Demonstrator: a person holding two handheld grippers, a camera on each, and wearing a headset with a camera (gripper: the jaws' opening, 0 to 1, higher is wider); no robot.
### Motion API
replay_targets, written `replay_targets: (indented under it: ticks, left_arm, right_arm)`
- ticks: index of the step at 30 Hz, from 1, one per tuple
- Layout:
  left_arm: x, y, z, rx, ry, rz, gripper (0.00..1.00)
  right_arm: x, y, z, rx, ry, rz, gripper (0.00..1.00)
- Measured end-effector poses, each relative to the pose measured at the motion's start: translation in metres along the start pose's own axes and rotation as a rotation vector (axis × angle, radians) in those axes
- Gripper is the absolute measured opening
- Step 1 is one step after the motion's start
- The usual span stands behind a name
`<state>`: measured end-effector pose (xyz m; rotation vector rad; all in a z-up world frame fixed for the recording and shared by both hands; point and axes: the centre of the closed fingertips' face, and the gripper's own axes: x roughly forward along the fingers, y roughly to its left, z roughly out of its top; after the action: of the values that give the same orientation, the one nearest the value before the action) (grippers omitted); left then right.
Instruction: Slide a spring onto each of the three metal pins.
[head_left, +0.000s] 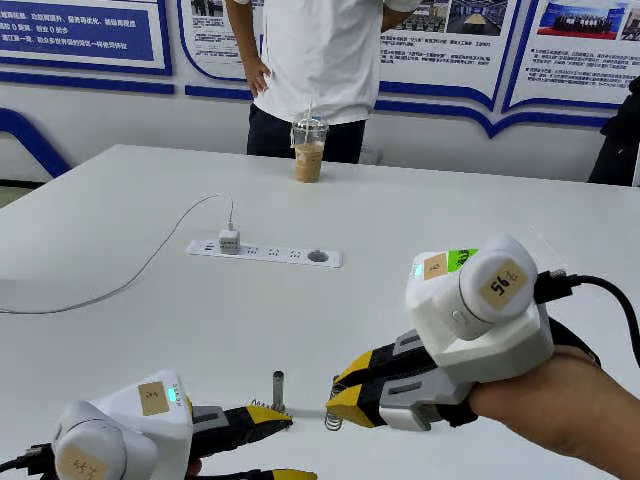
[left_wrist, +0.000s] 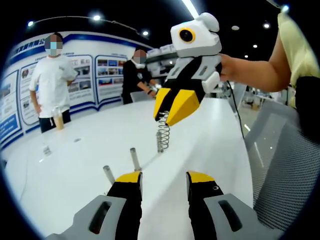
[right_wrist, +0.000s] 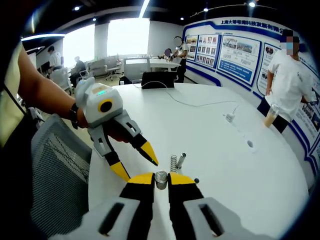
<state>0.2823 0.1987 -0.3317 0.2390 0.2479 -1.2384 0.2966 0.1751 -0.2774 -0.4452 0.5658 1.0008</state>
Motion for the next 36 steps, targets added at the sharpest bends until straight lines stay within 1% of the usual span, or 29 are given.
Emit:
replay_targets:
  ticks: [6, 14, 18, 24, 28, 36]
  left_arm:
    - [-0.006, 0.006, -0.005, -0.014, 0.002, 0.028, 0.4]
    - [-0.014, 0.014, -0.011, -0.032, 0.007, 0.06, 0.43]
    - [-0.016, 0.015, -0.013, -0.037, 0.01, 0.067, 0.45]
    - [-0.018, 0.017, -0.014, -0.045, 0.009, 0.077, 0.46]
    - [-0.019, 0.017, -0.014, -0.048, 0.009, 0.082, 0.46]
    - [-0.021, 0.019, -0.018, -0.058, 0.012, 0.089, 0.47]
  right_arm:
    - [0.001, -0.015, 0.001, 0.012, -0.008, -0.031, 0.12]
    - [0.006, -0.036, 0.001, 0.032, -0.012, -0.071, 0.12]
    - [0.009, -0.046, 0.0, 0.044, -0.012, -0.085, 0.12]
    - [0.018, -0.061, -0.006, 0.06, 0.003, -0.105, 0.12]
    - [0.023, -0.066, -0.009, 0.073, 0.008, -0.106, 0.12]
    - [0.034, -0.069, -0.019, 0.089, 0.036, -0.099, 0.12]
